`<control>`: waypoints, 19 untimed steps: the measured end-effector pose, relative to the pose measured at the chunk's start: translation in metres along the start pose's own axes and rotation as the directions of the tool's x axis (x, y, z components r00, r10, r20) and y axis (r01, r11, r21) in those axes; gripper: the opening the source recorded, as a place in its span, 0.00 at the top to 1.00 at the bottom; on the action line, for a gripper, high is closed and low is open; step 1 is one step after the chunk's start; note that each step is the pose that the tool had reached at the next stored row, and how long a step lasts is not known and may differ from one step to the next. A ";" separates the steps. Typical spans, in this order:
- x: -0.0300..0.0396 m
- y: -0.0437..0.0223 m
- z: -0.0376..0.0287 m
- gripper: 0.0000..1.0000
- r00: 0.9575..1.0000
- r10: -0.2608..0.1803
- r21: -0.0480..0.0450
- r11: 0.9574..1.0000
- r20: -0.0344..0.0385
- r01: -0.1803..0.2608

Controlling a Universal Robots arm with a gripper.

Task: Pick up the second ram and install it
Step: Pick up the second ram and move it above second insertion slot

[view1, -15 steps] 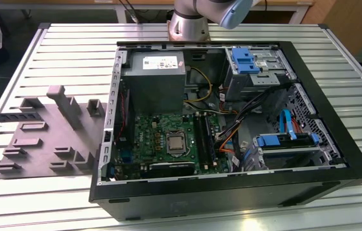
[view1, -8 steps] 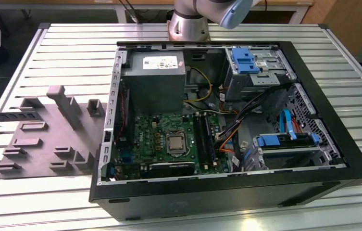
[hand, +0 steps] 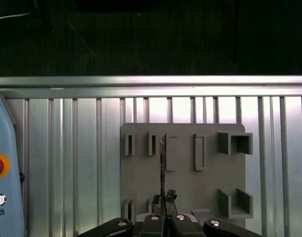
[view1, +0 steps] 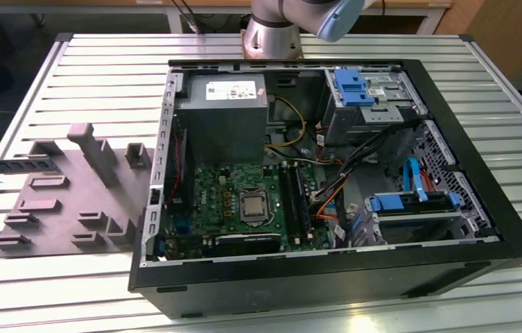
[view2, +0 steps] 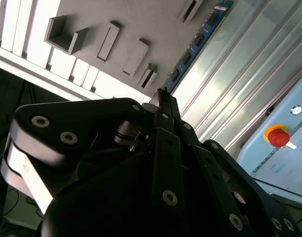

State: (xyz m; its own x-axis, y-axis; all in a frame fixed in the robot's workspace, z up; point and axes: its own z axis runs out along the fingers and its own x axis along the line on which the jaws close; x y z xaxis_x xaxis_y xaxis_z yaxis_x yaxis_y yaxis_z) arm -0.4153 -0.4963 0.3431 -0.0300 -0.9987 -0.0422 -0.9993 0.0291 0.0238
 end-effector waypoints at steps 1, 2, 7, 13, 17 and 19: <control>0.0000 0.0000 -0.0005 0.89 1.000 0.000 0.000 1.000 0.000 0.000; 0.0000 0.0000 -0.0010 0.89 1.000 0.000 0.000 1.000 0.000 0.000; -0.0001 0.0001 -0.0033 0.89 1.000 0.000 0.000 1.000 0.000 0.000; -0.0002 0.0002 -0.0064 0.89 1.000 0.000 0.000 1.000 0.000 0.000; -0.0003 0.0002 -0.0084 0.89 1.000 0.000 0.000 1.000 0.000 0.000; -0.0004 0.0002 -0.0093 0.89 1.000 0.000 0.000 1.000 0.000 0.000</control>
State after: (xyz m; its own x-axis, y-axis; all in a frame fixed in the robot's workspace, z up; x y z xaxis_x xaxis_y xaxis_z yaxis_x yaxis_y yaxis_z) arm -0.4153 -0.4963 0.3524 -0.0299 -0.9987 -0.0423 -0.9993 0.0290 0.0237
